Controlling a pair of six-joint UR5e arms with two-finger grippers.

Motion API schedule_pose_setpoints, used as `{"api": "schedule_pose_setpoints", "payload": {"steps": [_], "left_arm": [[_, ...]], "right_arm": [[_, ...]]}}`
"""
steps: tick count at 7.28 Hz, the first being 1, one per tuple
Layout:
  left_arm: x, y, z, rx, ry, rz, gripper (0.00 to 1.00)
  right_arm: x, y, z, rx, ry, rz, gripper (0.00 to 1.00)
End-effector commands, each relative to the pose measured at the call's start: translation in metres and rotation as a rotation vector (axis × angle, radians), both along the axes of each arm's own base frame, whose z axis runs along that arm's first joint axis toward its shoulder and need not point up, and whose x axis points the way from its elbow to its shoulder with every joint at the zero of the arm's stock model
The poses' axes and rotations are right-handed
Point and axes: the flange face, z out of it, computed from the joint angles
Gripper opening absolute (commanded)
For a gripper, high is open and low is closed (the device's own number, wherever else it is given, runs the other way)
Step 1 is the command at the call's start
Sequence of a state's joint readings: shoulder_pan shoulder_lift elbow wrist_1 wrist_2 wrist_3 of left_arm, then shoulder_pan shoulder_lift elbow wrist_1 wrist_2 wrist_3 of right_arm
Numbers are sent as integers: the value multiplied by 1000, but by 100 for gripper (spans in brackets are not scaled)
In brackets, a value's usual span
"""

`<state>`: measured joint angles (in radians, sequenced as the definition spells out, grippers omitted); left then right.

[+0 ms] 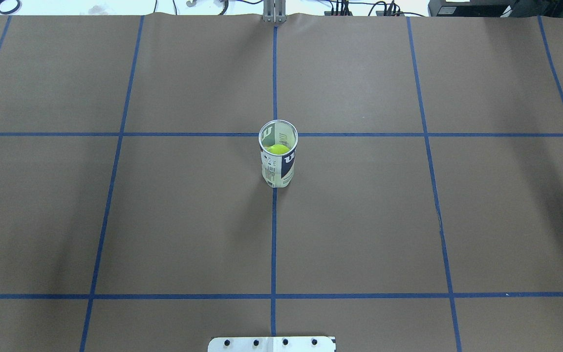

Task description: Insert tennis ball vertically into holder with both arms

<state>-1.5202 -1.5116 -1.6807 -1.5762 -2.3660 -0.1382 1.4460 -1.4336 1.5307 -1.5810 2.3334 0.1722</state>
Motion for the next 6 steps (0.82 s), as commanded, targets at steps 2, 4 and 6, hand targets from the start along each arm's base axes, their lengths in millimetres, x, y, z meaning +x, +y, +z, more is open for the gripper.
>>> {"api": "schedule_pose_setpoints", "payload": {"steps": [2, 4, 6], "left_arm": [[0, 0, 0, -1, -7, -2, 100], [0, -6, -3, 3, -5, -4, 100], [0, -6, -5, 7, -2, -3, 100]], "right_arm": [[-4, 0, -2, -17, 4, -13, 99], [2, 2, -1, -17, 6, -5, 99], [5, 1, 2, -7, 63, -3, 99]]}}
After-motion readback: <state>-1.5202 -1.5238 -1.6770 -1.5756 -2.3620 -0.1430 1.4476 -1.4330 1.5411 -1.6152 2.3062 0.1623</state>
